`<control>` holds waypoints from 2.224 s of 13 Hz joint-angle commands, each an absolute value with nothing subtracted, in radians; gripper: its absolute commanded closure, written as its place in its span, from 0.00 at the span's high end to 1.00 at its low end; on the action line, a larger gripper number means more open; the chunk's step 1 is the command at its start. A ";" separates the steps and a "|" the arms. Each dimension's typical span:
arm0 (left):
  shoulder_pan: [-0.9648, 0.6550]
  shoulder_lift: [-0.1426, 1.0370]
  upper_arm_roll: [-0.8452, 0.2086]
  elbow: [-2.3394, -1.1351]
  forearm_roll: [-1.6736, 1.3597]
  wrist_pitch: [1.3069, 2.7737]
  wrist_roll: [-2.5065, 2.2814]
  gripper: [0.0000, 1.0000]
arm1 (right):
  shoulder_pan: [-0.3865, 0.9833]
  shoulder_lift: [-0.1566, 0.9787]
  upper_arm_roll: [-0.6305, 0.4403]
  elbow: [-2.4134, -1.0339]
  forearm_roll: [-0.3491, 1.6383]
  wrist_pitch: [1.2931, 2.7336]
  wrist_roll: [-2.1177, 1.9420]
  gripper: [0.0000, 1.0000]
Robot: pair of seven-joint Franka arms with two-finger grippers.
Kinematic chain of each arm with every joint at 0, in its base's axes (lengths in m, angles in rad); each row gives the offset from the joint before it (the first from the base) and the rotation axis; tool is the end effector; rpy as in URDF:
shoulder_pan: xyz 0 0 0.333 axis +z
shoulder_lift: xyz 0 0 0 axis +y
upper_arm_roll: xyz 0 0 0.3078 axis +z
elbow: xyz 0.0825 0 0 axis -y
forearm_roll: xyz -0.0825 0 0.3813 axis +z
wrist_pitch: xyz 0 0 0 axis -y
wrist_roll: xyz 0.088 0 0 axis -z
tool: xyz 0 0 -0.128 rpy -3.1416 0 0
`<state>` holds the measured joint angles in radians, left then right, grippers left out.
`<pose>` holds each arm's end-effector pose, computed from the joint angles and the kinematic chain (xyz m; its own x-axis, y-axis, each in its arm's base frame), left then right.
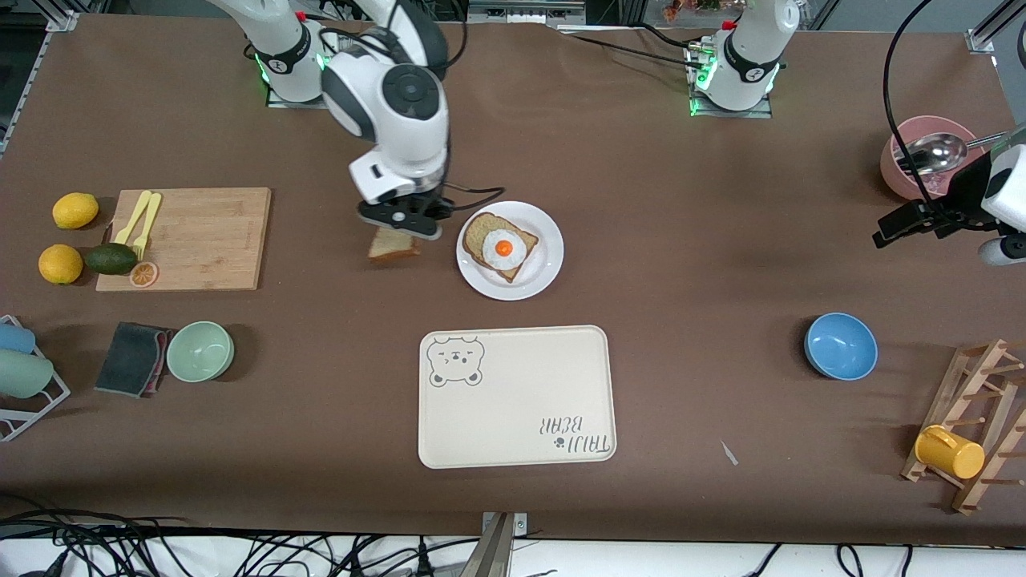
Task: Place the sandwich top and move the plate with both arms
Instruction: 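Carry the bread slice with the right gripper over the egg plate, then lower the bread onto the egg slice and open the right gripper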
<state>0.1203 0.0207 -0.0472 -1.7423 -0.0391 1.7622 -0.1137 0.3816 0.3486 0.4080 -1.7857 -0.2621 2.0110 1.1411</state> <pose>0.5656 0.0373 0.5192 0.9812 0.1929 -0.0054 0.1930 -0.9804 0.0390 0.4624 0.4167 0.3383 0.9700 -0.2392 0.0428 -0.2427 -0.9624 0.1220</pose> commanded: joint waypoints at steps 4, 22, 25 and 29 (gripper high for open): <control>0.115 0.024 -0.049 -1.735 -0.063 1.759 -0.095 1.00 | 0.676 0.791 0.367 -1.184 -0.379 1.841 1.417 0.00; 0.114 0.046 -0.049 -1.732 -0.052 1.761 -0.094 1.00 | 0.778 0.761 0.255 -1.270 -0.410 1.821 1.378 1.00; 0.109 0.046 -0.067 -1.730 -0.049 1.759 -0.103 1.00 | 0.747 0.602 0.178 -1.360 -0.277 1.824 1.262 1.00; 0.109 0.048 -0.067 -1.730 -0.049 1.761 -0.104 1.00 | 0.666 0.355 0.129 -1.592 -0.206 1.914 1.124 1.00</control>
<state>0.1122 0.0455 -0.0697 -1.7419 -0.0391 1.7622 -0.1137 0.6974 0.4982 0.1446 -1.4058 -0.2514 1.8356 1.1530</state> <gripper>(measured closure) 0.000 0.000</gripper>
